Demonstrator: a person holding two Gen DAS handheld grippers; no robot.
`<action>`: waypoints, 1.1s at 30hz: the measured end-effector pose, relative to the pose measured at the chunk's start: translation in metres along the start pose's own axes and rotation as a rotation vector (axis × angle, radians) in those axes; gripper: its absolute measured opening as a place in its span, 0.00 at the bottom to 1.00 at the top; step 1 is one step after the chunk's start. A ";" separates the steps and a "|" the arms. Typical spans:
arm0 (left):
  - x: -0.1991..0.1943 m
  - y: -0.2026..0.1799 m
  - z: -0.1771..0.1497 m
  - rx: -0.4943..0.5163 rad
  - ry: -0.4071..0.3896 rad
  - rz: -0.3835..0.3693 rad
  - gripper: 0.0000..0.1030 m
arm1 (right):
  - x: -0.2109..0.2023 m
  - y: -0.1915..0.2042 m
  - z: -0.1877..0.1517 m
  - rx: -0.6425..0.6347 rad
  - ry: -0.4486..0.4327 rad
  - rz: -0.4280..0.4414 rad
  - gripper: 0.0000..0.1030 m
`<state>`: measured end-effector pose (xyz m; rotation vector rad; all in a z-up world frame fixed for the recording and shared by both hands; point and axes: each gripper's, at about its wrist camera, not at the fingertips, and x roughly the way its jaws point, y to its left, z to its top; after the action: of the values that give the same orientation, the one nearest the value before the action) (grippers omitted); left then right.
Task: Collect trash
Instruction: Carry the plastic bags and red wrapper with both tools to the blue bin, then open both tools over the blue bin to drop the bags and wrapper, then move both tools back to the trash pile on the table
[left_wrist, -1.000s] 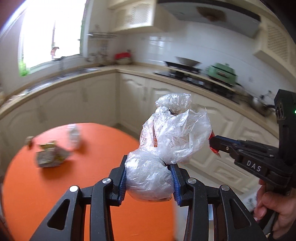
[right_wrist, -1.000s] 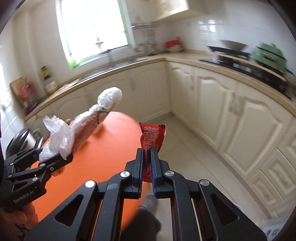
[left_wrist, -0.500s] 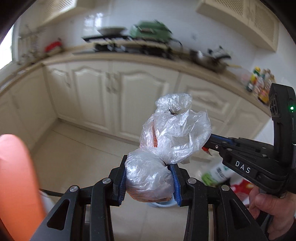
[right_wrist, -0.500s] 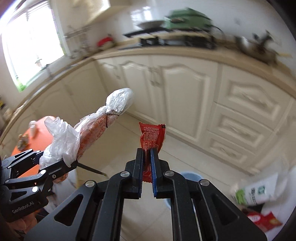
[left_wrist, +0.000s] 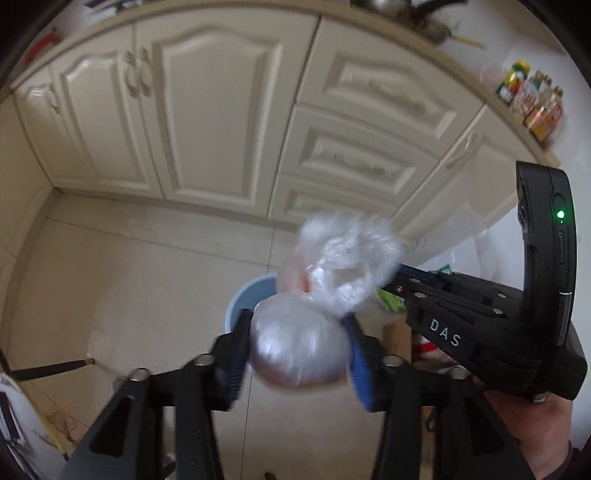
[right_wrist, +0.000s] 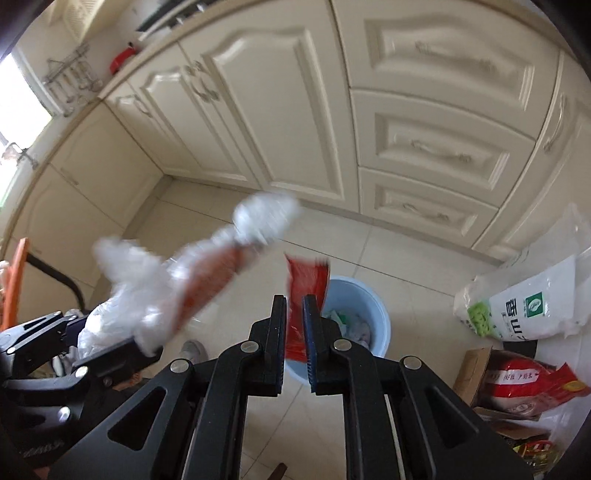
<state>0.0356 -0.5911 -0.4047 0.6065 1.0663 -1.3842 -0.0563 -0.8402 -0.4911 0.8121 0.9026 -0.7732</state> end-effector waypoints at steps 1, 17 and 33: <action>0.008 -0.002 0.000 -0.005 0.009 0.011 0.61 | 0.009 -0.006 -0.001 0.025 0.010 -0.002 0.17; 0.011 0.000 0.041 -0.003 -0.044 0.199 0.96 | 0.017 -0.009 -0.019 0.095 -0.001 -0.069 1.00; -0.175 0.029 -0.034 -0.072 -0.238 0.205 0.96 | -0.068 0.071 -0.009 -0.019 -0.163 -0.069 1.00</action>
<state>0.0796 -0.4739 -0.2747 0.4711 0.8355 -1.2005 -0.0277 -0.7838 -0.4156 0.6939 0.7944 -0.8765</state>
